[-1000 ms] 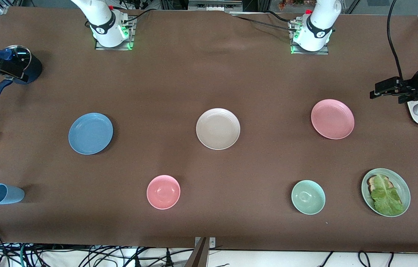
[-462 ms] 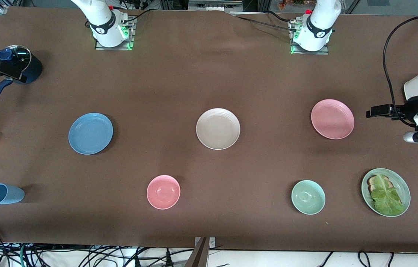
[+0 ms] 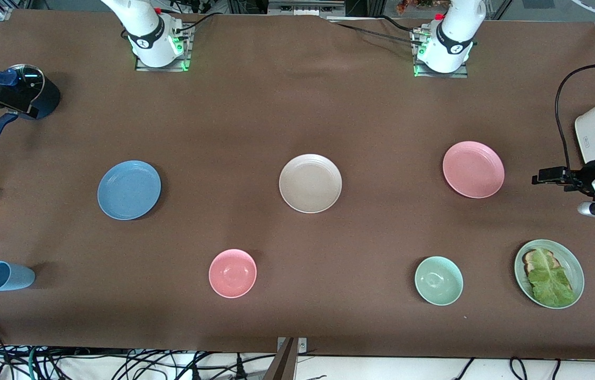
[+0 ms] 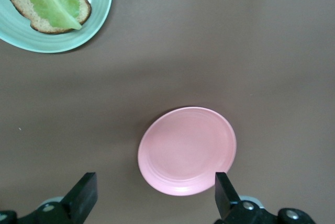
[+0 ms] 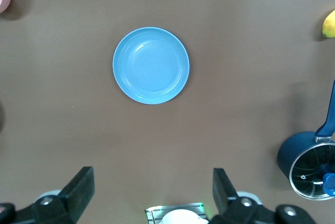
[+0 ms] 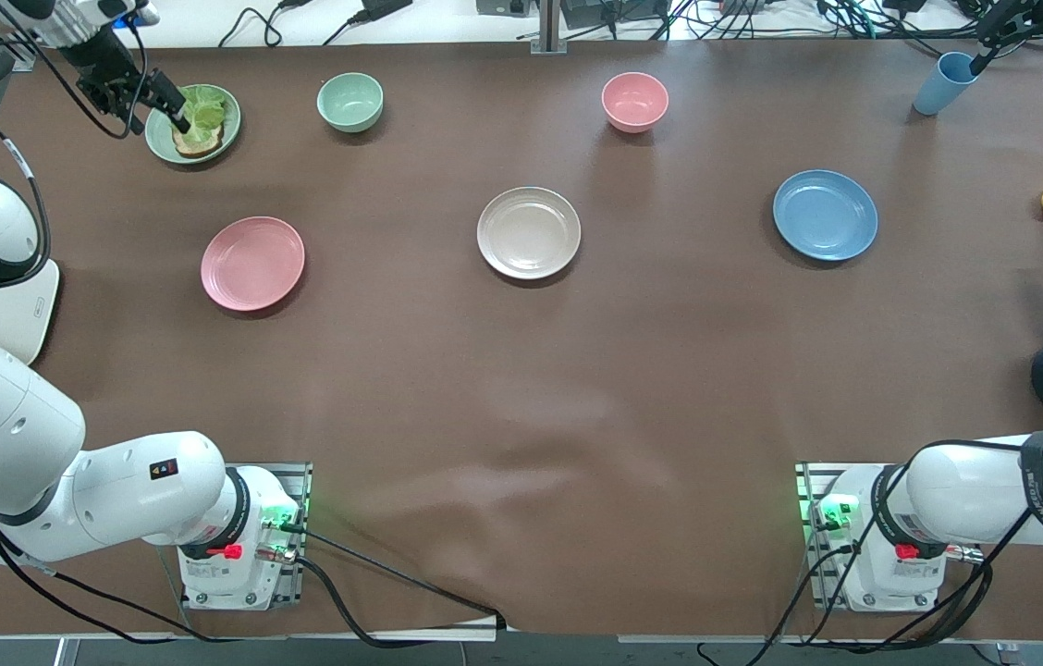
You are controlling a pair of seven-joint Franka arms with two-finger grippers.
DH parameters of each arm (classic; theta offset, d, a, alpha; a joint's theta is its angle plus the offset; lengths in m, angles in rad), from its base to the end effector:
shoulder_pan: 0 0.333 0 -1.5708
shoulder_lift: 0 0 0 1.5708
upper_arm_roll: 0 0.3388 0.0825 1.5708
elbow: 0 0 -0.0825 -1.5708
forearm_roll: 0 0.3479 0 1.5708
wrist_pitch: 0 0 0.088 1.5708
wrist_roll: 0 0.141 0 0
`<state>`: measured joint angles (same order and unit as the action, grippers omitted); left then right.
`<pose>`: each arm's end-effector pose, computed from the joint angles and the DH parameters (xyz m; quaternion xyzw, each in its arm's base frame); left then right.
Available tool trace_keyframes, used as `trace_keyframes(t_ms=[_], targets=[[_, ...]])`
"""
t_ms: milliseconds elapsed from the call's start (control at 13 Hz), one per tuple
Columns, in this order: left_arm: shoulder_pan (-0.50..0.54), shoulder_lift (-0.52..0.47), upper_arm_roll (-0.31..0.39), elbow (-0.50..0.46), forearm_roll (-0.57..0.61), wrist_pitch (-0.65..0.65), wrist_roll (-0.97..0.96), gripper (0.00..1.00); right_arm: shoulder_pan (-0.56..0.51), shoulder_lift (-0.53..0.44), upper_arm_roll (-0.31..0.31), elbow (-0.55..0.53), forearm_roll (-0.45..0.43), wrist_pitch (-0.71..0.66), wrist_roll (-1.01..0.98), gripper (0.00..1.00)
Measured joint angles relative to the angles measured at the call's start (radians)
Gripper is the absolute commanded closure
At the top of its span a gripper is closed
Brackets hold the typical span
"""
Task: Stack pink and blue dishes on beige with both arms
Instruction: 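Move the left gripper toward the rim of the pink plate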
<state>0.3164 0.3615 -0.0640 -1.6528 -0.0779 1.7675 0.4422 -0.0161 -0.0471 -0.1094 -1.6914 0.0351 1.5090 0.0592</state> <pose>0.5802 0.1437 0.3887 0.9879 -0.0811 -0.0989 0.0873 0.4844 -0.0572 0.5804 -0.9933 0.0919 0.0670 0.0223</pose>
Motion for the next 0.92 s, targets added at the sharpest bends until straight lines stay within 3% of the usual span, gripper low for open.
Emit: trace_keyframes(t_ms=[538,923], targets=[[0.055,-0.005,-0.001,-0.208,-0.038,0.230,0.138,0.02,0.000,0.000,0.000,0.000,0.000,0.000,0.000,0.00],[0.090,-0.071,0.005,-0.486,-0.171,0.533,0.326,0.01,0.000,0.002,0.000,0.000,0.000,0.000,0.000,0.00]])
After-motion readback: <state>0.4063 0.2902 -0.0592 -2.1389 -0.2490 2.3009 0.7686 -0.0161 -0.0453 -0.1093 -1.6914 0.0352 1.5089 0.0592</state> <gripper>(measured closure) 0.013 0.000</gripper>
